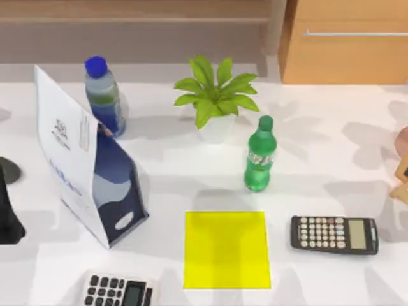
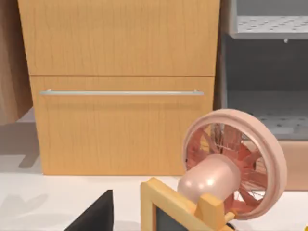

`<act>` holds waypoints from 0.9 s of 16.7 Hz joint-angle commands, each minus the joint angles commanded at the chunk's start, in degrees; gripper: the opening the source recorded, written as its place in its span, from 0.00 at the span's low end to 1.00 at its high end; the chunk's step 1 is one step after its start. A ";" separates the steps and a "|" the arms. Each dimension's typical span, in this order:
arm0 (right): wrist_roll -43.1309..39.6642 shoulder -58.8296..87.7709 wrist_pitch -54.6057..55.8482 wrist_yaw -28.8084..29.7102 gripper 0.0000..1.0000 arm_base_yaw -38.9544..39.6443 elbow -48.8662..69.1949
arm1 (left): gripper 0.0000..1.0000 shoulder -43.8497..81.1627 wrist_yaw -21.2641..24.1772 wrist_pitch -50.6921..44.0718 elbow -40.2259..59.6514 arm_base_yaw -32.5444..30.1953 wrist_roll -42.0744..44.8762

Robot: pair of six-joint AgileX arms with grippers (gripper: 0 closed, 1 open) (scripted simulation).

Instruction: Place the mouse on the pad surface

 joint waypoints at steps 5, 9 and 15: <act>0.00 0.00 0.00 0.00 1.00 0.00 0.00 | 1.00 1.90 0.00 -1.01 2.15 0.25 2.30; 0.00 0.00 0.00 0.00 1.00 0.00 0.00 | 1.00 9.06 0.12 -4.84 10.45 0.99 10.96; 0.00 0.00 0.00 0.00 1.00 0.00 0.00 | 1.00 27.17 0.57 -14.39 31.12 2.50 32.24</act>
